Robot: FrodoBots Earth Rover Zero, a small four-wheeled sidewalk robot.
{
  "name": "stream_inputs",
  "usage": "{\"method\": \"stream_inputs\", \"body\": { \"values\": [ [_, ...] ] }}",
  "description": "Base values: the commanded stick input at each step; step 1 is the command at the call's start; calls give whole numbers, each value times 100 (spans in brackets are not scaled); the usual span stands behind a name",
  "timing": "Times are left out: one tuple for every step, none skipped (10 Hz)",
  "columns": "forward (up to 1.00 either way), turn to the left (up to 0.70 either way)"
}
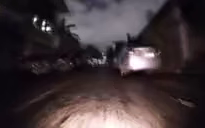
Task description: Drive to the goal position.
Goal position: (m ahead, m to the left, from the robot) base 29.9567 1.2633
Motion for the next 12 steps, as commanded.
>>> {"method": "stream_inputs", "body": {
  "values": [
    [50,0],
    [50,0],
    [50,0],
    [50,0],
    [50,0],
    [50,0],
    [50,0],
    [50,0],
    [50,0],
    [50,0],
    [50,0],
    [50,0]
  ]
}}
